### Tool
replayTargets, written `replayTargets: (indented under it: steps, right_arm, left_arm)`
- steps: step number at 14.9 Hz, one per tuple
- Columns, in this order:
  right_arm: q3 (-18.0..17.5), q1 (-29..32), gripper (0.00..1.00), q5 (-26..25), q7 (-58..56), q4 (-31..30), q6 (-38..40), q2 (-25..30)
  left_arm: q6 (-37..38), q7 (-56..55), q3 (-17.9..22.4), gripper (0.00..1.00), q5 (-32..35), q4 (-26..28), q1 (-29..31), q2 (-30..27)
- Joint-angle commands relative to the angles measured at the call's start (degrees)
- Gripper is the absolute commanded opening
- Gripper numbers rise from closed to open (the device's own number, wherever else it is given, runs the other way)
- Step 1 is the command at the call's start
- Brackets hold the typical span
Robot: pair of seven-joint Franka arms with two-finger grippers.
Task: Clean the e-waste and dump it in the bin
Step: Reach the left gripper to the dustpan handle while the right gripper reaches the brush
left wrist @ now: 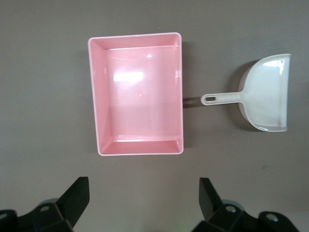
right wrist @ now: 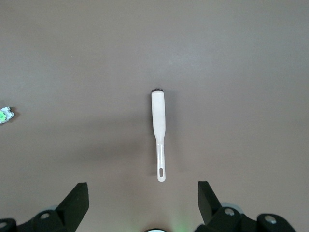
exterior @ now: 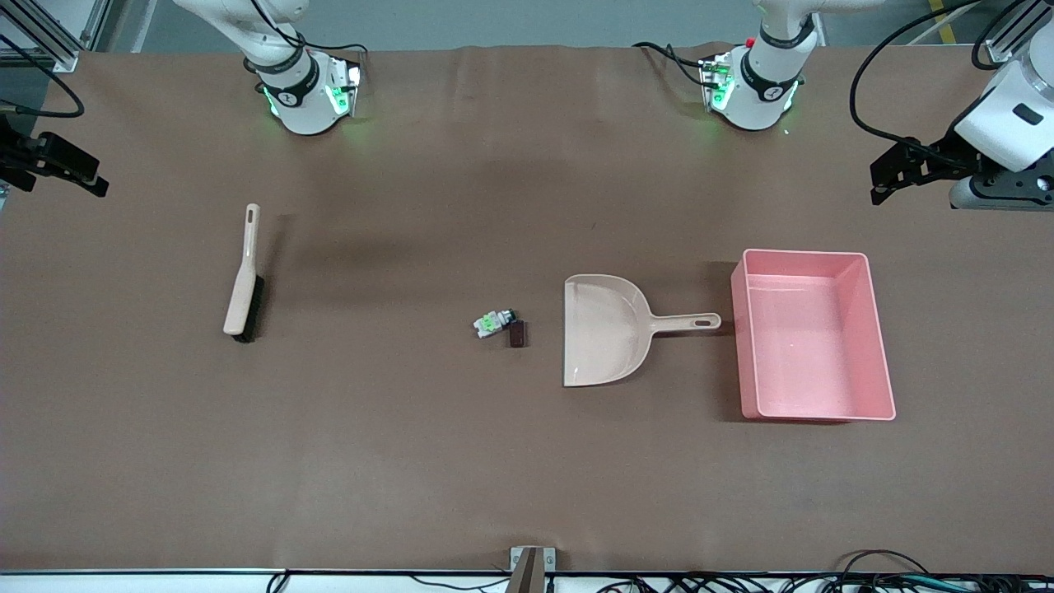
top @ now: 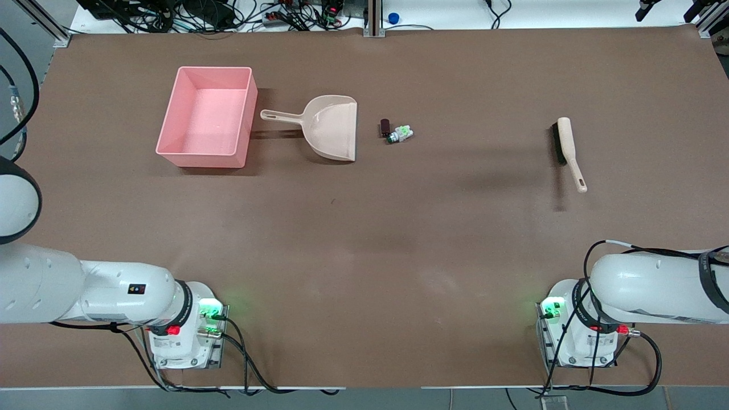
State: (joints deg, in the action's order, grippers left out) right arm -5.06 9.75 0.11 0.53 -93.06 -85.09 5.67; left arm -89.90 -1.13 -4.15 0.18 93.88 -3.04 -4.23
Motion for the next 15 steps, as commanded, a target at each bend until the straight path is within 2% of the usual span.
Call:
replayTargets:
  steps: [1,5,9,12,15]
  right_arm:
    - [-0.21,0.19,1.00,0.68,-0.18,-2.13,-0.78,1.28]
    - [0.05,0.54,1.00,0.77,-0.45,-2.92,-1.13,1.28]
    - [0.05,0.54,1.00,0.77,-0.53,-4.66,-1.57,1.28]
    - [0.40,0.80,1.00,0.86,-0.53,-15.97,-8.05,4.33]
    - [2.24,0.80,1.00,1.21,-4.99,-30.12,-20.34,8.56]
  left_arm:
    - [-3.68,2.53,-0.07,1.00,-2.81,2.34,-0.21,0.10]
    - [-10.54,13.50,-1.03,1.00,-2.73,8.05,-1.70,0.45]
    - [-20.20,21.76,-4.89,1.00,-2.73,15.78,-2.50,0.80]
    - [-26.54,27.47,-8.32,0.99,-2.64,19.57,-2.50,4.03]
    - [-31.55,36.63,-10.43,0.97,-2.64,20.11,-2.59,8.79]
